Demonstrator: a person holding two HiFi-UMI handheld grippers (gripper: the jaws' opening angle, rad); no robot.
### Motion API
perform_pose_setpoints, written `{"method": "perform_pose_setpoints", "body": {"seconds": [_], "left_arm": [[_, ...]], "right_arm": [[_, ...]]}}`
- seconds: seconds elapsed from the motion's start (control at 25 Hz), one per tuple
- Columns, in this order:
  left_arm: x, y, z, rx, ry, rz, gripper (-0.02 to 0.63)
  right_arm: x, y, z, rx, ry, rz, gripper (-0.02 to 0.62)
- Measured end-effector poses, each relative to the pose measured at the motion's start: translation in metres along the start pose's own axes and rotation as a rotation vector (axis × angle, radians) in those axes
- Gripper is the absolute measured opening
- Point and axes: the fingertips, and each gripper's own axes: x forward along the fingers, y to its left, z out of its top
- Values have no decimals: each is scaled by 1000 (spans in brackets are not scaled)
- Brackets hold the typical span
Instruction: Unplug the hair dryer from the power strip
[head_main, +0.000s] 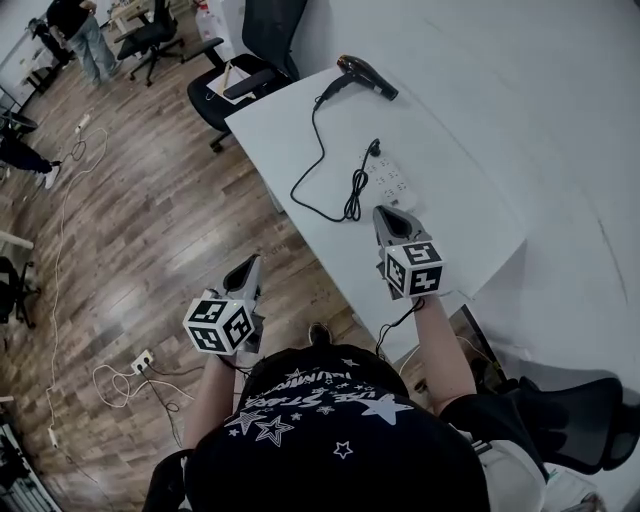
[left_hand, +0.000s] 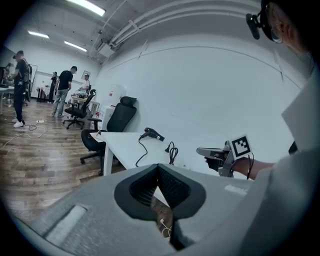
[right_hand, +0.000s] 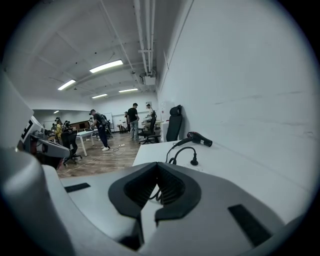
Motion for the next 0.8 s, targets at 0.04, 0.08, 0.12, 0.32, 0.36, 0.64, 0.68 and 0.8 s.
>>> {"method": "perform_pose_setpoints", "body": {"seconds": [0.04, 0.08, 0.12, 0.32, 0.36, 0.64, 0.68, 0.8], "left_arm": [[5, -2, 3, 4, 3, -5, 6], [9, -3, 4, 9, 8, -10, 6], [12, -3, 6, 15, 15, -14, 6], [28, -3, 14, 13, 32, -25, 6], [31, -5, 15, 13, 34, -33, 6], [71, -2, 20, 34, 76, -106, 6], [80, 0, 21, 36, 85, -119, 6], [108, -2, 30, 53, 111, -173, 6]], "right_arm": [[1, -5, 1, 4, -1, -4, 9], [2, -9, 1, 8, -2, -9, 9], [2, -12, 2, 12, -4, -14, 9], [-1, -29, -3, 48, -3, -37, 9], [-1, -33, -5, 58, 4, -43, 9], [3, -55, -9, 58, 3, -116, 9], [3, -59, -10, 61, 4, -128, 9], [3, -77, -13, 92, 13, -185, 9]]}}
